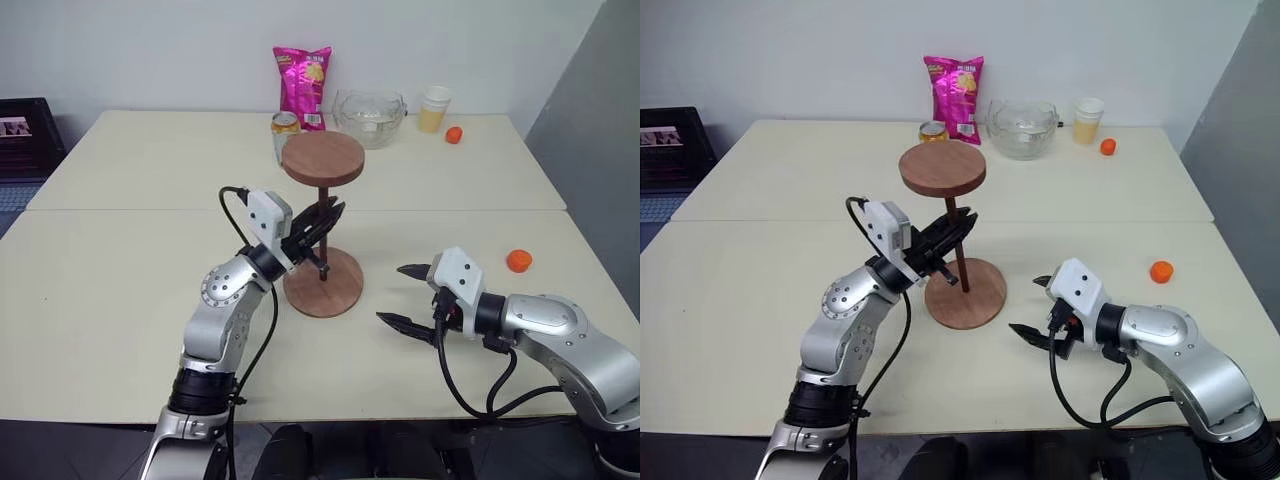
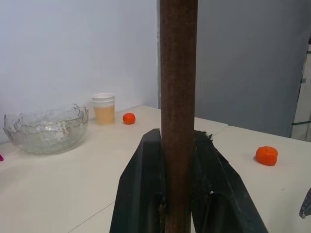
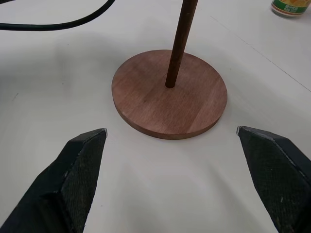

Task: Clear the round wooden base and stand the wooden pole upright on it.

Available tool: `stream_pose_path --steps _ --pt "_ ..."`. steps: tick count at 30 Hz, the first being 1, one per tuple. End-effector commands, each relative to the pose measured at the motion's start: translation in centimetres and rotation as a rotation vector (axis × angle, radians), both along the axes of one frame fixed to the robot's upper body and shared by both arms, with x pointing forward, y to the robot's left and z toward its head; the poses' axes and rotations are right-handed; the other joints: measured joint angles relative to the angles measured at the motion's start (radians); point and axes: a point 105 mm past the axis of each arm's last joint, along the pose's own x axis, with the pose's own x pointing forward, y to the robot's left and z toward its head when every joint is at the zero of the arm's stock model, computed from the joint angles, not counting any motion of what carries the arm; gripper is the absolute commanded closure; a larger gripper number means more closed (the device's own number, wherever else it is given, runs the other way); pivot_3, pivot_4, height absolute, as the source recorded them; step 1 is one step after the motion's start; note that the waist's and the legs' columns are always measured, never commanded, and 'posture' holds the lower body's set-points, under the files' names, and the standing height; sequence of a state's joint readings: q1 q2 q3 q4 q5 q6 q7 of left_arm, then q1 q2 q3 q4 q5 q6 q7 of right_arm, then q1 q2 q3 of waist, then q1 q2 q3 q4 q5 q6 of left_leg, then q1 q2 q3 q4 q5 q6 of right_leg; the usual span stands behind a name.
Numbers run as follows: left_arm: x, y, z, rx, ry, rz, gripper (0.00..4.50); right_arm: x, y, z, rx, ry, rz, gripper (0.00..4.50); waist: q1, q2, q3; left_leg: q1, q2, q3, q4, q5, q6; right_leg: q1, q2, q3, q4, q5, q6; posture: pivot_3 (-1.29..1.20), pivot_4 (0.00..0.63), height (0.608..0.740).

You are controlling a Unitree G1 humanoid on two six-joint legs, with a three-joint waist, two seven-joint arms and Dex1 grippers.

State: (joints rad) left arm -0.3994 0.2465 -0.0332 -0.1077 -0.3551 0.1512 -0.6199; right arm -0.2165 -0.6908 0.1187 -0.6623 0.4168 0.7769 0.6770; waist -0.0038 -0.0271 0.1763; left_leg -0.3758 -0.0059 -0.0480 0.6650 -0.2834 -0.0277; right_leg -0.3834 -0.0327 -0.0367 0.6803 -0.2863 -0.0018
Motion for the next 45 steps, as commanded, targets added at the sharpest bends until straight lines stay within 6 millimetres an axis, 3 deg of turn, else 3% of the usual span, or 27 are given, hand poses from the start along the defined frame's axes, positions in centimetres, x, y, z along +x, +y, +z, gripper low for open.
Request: stream_pose_path --steps 1,5,30,40,42,43,45 --pt "1.1 1.5 -4.3 0.094 0.17 0.078 4.23 -0.2 0.4 0.8 0.009 -0.031 0.017 0.0 -0.001 0.0 -0.001 0.001 0.0 0.0 0.0 0.0 0.0 0.001 0.0 0.0 0.0 0.0 0.0 0.0 0.15 0.74" --pt "1.1 1.6 -4.9 0.131 0.179 0.082 4.23 -0.2 0.4 0.8 0.006 -0.028 0.014 0.0 -0.002 0.0 -0.002 0.012 0.0 0.0 -0.003 -0.001 0.001 0.011 0.001 0.001 -0.002 -0.002 0.002 0.0 0.15 0.74" --pt "0.2 3.3 -8.8 0.18 0.299 0.177 4.23 -0.1 1.1 1.4 0.046 -0.047 0.034 0.0 -0.008 0.008 -0.021 0.014 0.002 0.0 -0.004 -0.001 0.001 0.012 0.003 0.002 -0.002 -0.004 0.005 0.0 0.15 0.74" --pt "0.5 3.2 -8.2 0.194 0.275 0.176 4.23 -0.2 1.2 1.5 0.051 -0.057 0.041 0.0 -0.008 0.008 -0.022 0.014 0.002 0.0 -0.005 -0.001 0.001 0.012 0.003 0.002 -0.002 -0.004 0.005 0.0 0.15 0.74" --pt "0.4 3.3 -7.9 0.193 0.267 0.176 3.52 -0.2 1.2 1.6 0.054 -0.06 0.044 0.0 -0.008 0.008 -0.021 0.014 0.002 -0.001 -0.005 -0.001 0.001 0.012 0.003 0.002 -0.002 -0.004 0.005 0.0 0.15 0.74" --pt "0.3 3.2 -7.8 0.198 0.258 0.172 3.46 -0.2 1.2 1.6 0.054 -0.061 0.046 0.0 -0.01 0.009 -0.02 0.014 0.002 -0.001 -0.005 -0.001 0.001 0.012 0.003 0.002 -0.002 -0.004 0.005 0.0 0.15 0.74" --pt "0.1 3.0 -7.7 0.205 0.251 0.151 2.9 -0.2 1.3 1.6 0.053 -0.064 0.05 0.0 -0.015 0.009 -0.016 0.013 0.002 0.0 -0.006 -0.001 0.001 0.01 0.003 0.002 -0.002 -0.004 0.005 0.0 0.15 0.74"
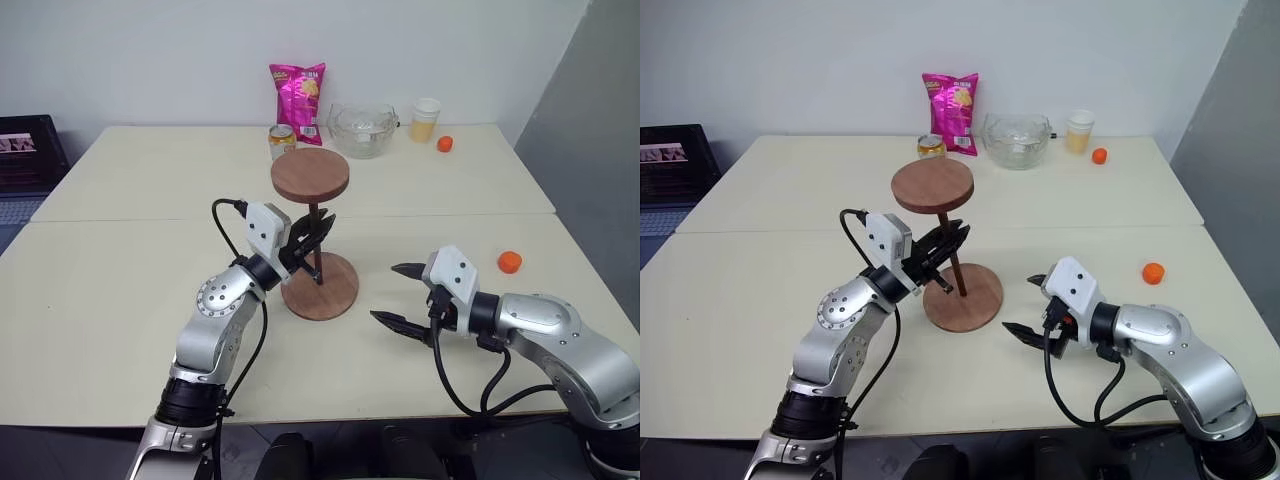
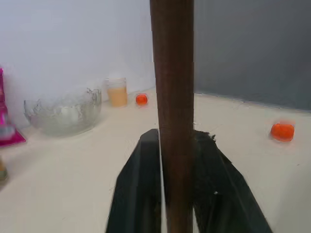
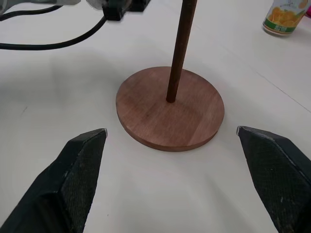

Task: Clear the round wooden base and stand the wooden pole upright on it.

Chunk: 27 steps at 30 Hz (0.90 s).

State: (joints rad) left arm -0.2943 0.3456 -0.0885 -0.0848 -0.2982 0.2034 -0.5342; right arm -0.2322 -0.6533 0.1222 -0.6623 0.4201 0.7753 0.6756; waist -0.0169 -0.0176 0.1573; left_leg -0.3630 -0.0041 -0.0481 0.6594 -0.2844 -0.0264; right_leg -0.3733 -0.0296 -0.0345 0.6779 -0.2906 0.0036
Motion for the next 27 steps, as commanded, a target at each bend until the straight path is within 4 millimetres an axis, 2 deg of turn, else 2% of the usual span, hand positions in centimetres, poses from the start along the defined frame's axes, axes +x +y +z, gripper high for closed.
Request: stream_pose_path --steps 1,2,5,6,9,12,15,19,23,25,27 --pt "-0.2 0.6 -2.1 0.052 0.075 0.017 2.79 -0.2 0.6 1.1 0.014 -0.056 0.034 0.0 -0.002 -0.005 0.008 -0.001 0.0 0.0 0.0 0.0 0.0 -0.001 0.0 0.0 0.0 0.0 0.0 0.0 0.15 0.74" --pt "-0.2 0.6 -2.1 0.056 0.072 0.011 2.43 -0.2 0.6 1.2 0.014 -0.058 0.034 0.0 0.0 -0.008 0.01 -0.004 0.0 -0.002 0.0 0.0 0.0 -0.004 0.0 -0.001 0.0 0.0 0.0 0.0 0.15 0.74" --pt "-0.6 0.2 -1.8 0.062 0.063 -0.019 1.97 -0.3 0.5 1.2 0.01 -0.063 0.034 0.0 0.015 -0.01 0.012 -0.017 0.0 -0.003 0.003 0.0 -0.001 -0.015 0.0 -0.003 0.001 0.001 -0.001 0.0 0.15 0.74" --pt "-0.7 0.1 -1.7 0.065 0.059 -0.028 1.77 -0.3 0.4 1.2 0.01 -0.064 0.033 0.0 0.02 -0.01 0.012 -0.018 0.0 -0.003 0.003 0.001 -0.001 -0.015 -0.001 -0.003 0.001 0.004 -0.005 0.0 0.15 0.74" --pt "-1.0 0.0 -1.6 0.086 0.043 -0.048 1.09 -0.2 0.4 1.2 0.008 -0.067 0.031 0.0 0.022 -0.011 0.012 -0.019 -0.002 -0.003 0.003 0.0 -0.001 -0.015 -0.003 -0.004 -0.001 0.004 -0.005 0.0 0.15 0.74" --pt "-1.2 0.0 -1.3 0.115 0.021 -0.066 0.59 -0.2 0.4 1.2 0.011 -0.068 0.031 0.0 0.022 -0.011 0.013 -0.019 -0.002 -0.002 0.003 0.0 -0.001 -0.015 -0.003 -0.004 -0.002 0.004 -0.005 0.0 0.15 0.74" --pt "-1.5 0.5 -0.9 0.166 -0.017 -0.086 0.59 -0.2 0.4 1.2 0.014 -0.069 0.033 0.0 0.021 -0.011 0.013 -0.019 -0.002 -0.003 0.002 0.0 0.0 -0.015 -0.003 -0.004 -0.002 0.003 -0.005 0.0 0.15 0.74" --pt "-2.2 2.3 0.7 0.281 -0.09 -0.113 0.59 -0.1 0.4 1.1 0.015 -0.074 0.036 0.0 0.018 -0.011 0.016 -0.019 -0.002 -0.003 0.002 0.0 0.0 -0.015 -0.003 -0.004 -0.002 0.003 -0.005 0.0 0.15 0.74" --pt "-3.4 4.3 2.1 0.315 -0.061 -0.129 0.59 -0.2 0.1 1.0 0.012 -0.075 0.05 0.0 0.015 -0.009 0.017 -0.019 -0.001 -0.003 0.002 0.0 0.0 -0.015 -0.003 -0.004 -0.002 0.003 -0.005 0.0 0.15 0.74" --pt "-4.2 4.9 2.1 0.35 -0.028 -0.152 0.59 -0.2 0.0 1.0 0.009 -0.079 0.059 0.0 0.015 -0.009 0.018 -0.019 -0.001 -0.003 0.002 0.0 0.0 -0.015 -0.003 -0.004 -0.002 0.003 -0.005 0.0 0.15 0.74" --pt "-4.5 6.0 2.5 0.405 -0.054 -0.108 0.59 -0.2 -0.3 1.1 0.007 -0.081 0.069 0.0 0.015 -0.009 0.019 -0.019 -0.001 -0.003 0.002 0.0 0.0 -0.015 -0.003 -0.004 -0.002 0.003 -0.005 0.0 0.15 0.74"
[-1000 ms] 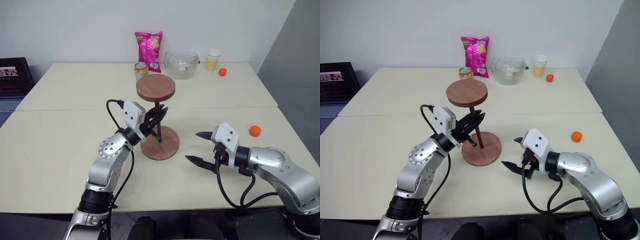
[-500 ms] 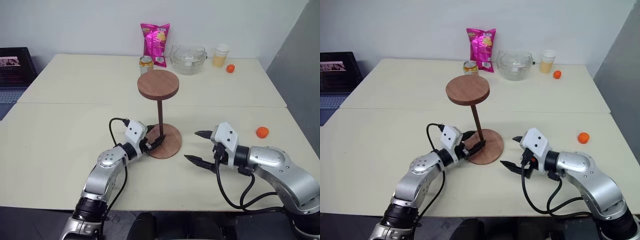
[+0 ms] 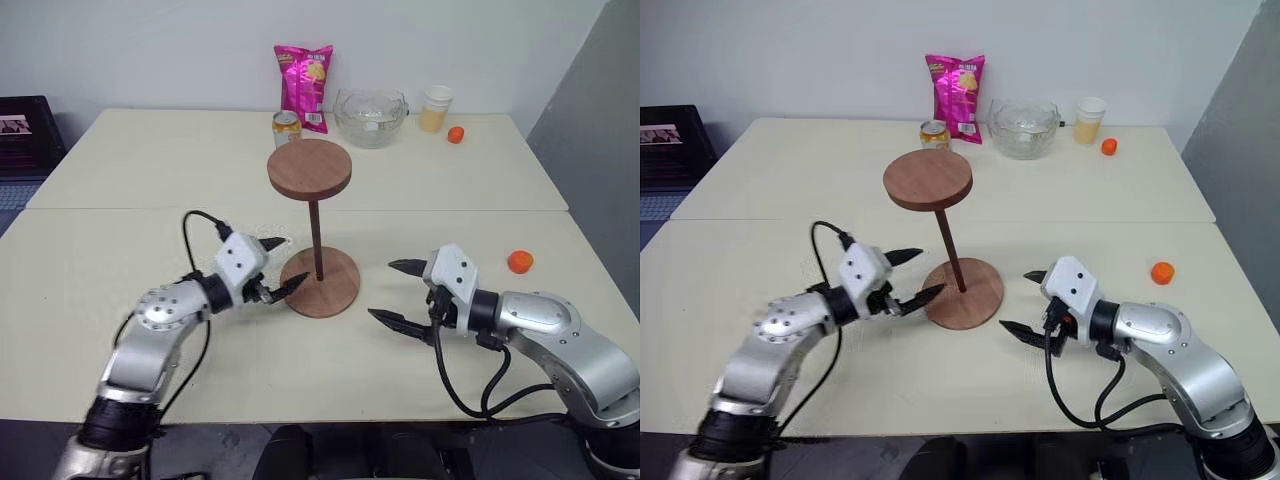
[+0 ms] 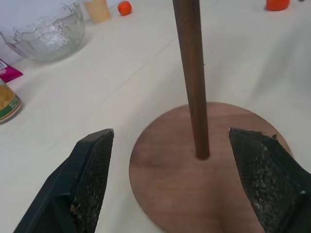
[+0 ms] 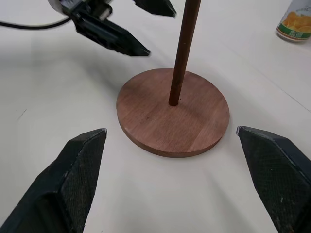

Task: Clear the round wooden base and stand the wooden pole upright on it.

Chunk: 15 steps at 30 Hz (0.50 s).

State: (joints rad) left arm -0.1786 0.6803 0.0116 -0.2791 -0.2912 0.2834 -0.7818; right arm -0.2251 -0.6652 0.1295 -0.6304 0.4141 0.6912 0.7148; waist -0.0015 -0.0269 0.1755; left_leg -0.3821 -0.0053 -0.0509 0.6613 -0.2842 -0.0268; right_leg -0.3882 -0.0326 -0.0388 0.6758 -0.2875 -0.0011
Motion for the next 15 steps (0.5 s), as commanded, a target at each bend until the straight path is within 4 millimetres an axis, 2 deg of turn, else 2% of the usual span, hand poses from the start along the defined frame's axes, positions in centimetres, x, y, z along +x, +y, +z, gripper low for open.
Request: stream_pose_path --steps 1,4,8,15 --pt "-1.0 1.5 1.7 0.055 -0.069 0.022 0.59 -0.2 -0.5 1.1 -0.002 -0.062 0.033 0.0 0.0 0.0 0.001 0.0 0.0 0.0 0.0 0.0 0.0 0.0 0.0 0.0 0.0 0.0 0.0 0.0 0.15 0.74" --pt "-1.4 3.2 1.9 0.072 -0.065 0.072 0.59 0.0 -1.0 1.4 -0.003 -0.081 0.046 0.0 0.001 0.0 0.002 0.0 0.0 0.0 0.0 0.0 0.0 0.0 0.0 0.0 0.0 0.0 0.0 0.0 0.15 0.74" --pt "-2.9 6.5 1.6 0.148 0.04 0.17 0.59 0.6 -2.1 2.6 0.018 -0.133 0.091 0.0 -0.003 0.0 0.004 0.0 0.0 0.0 0.0 0.0 0.0 0.0 0.0 0.0 0.0 0.0 0.0 0.0 0.15 0.74" --pt "-3.9 8.3 3.2 0.112 0.039 0.235 0.59 1.8 -3.7 3.9 0.041 -0.158 0.166 0.0 0.003 0.001 0.006 0.0 0.0 0.0 0.0 0.0 0.0 0.0 0.0 0.0 0.0 0.0 -0.001 0.0 0.15 0.74"
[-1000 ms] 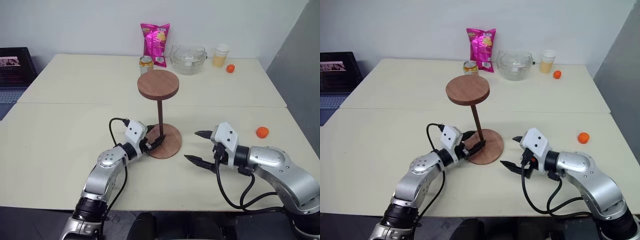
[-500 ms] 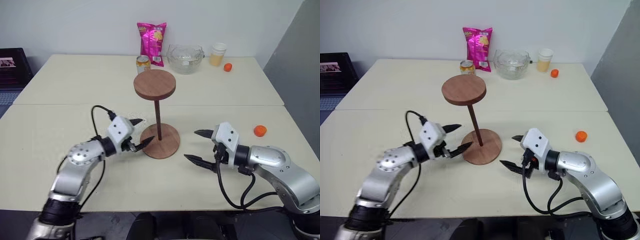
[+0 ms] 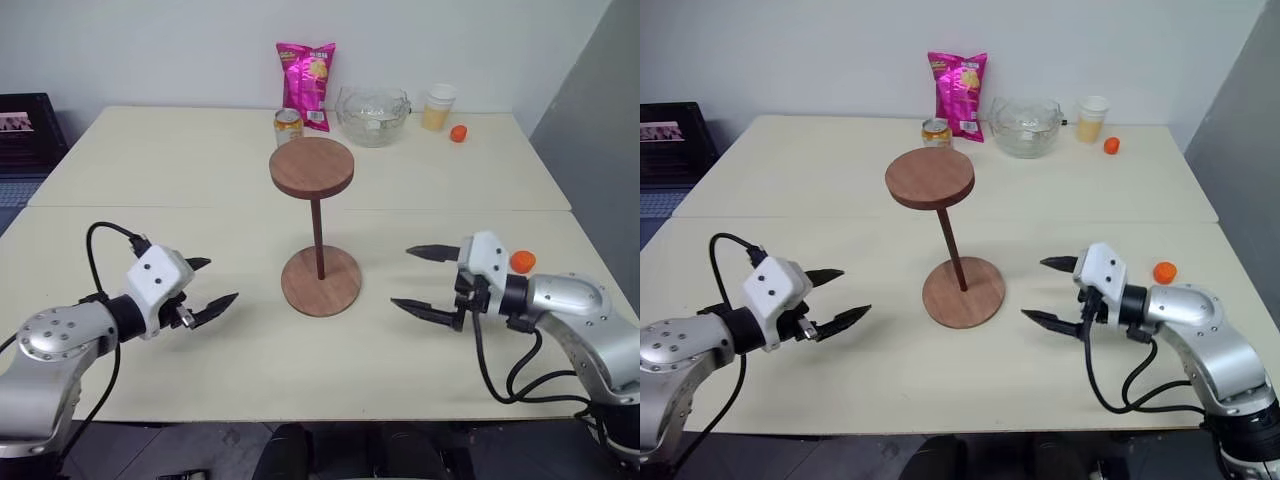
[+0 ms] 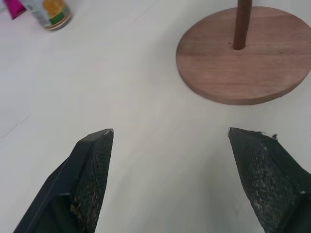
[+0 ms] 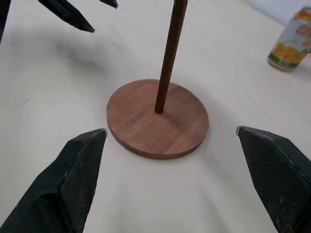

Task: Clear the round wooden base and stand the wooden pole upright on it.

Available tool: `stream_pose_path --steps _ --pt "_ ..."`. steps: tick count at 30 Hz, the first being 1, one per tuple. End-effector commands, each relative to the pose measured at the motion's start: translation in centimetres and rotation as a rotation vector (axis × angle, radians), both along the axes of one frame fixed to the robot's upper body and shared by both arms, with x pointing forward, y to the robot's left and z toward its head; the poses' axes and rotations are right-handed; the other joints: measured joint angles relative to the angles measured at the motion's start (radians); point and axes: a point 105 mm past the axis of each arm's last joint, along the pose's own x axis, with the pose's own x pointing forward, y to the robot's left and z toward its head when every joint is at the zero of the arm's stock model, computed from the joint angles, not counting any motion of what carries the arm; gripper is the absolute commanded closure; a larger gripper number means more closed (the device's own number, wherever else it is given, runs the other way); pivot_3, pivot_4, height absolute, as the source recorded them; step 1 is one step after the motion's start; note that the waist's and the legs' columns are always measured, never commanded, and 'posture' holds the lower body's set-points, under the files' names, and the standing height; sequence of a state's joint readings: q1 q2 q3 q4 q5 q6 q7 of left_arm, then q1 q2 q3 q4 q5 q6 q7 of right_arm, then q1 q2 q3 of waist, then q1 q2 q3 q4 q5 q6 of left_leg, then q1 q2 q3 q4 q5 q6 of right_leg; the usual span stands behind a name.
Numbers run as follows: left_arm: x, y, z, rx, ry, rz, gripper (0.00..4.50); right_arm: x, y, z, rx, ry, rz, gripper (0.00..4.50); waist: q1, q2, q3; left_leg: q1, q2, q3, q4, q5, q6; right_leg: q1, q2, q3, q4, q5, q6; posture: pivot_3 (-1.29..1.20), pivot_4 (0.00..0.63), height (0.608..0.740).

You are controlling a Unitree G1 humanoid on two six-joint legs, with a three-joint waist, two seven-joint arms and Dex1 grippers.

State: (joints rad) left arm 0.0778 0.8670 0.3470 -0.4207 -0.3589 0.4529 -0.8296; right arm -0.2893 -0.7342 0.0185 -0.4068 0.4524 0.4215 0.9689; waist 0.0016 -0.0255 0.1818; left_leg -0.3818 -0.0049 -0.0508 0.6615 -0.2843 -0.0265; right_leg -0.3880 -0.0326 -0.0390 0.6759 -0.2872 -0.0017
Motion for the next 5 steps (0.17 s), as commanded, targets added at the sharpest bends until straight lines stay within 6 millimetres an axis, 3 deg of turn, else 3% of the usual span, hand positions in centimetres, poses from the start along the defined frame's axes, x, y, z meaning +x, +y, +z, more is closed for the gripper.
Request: stream_pose_path --steps 1,5 --pt "-0.56 0.27 2.1 -0.031 -0.058 0.01 0.59 0.51 -0.86 1.71 0.025 -0.05 0.044 0.0 -0.001 0.0 0.0 0.0 0.0 0.0 0.0 0.0 0.0 0.0 0.0 0.0 0.0 0.0 0.0 0.0 0.15 0.74" --pt "-0.76 -0.13 2.72 -0.097 -0.078 -0.001 0.59 0.88 -0.79 2.2 0.043 -0.052 0.074 0.0 -0.001 0.0 0.0 0.0 0.0 0.0 0.0 0.0 0.0 0.0 0.0 0.0 0.0 0.0 0.0 0.0 0.15 0.74"
